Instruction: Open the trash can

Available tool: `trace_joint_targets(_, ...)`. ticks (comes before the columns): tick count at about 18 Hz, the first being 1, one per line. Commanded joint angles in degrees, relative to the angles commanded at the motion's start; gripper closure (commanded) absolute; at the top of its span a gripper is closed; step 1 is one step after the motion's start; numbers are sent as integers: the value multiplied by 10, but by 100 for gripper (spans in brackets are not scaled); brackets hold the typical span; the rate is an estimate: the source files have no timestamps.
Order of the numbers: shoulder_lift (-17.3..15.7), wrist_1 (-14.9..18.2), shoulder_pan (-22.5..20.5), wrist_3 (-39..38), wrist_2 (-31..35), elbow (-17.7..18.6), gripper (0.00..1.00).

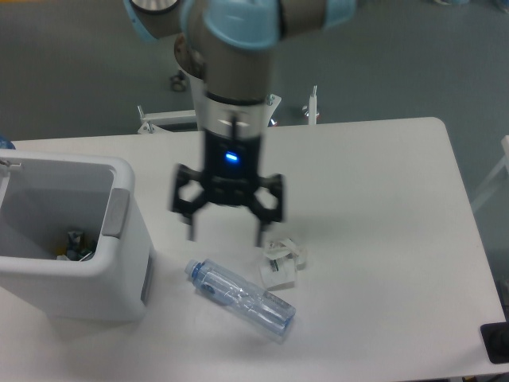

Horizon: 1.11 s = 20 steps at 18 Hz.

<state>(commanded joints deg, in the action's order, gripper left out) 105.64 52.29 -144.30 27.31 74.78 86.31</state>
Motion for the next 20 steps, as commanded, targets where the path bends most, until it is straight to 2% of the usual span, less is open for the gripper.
trace_joint_targets(6, 51, 25, -85, 178, 14, -24, 0)
trace_joint_targets(8, 66, 42, -93, 243, 19, -34, 0)
trace_joint_targets(12, 103, 61, -96, 338, 76, -60, 0)
trace_joint_targets(18, 106, 72, -88, 354, 98, -58, 0)
trace_joint_targets(20, 108, 93, -84, 355, 100, -64, 0)
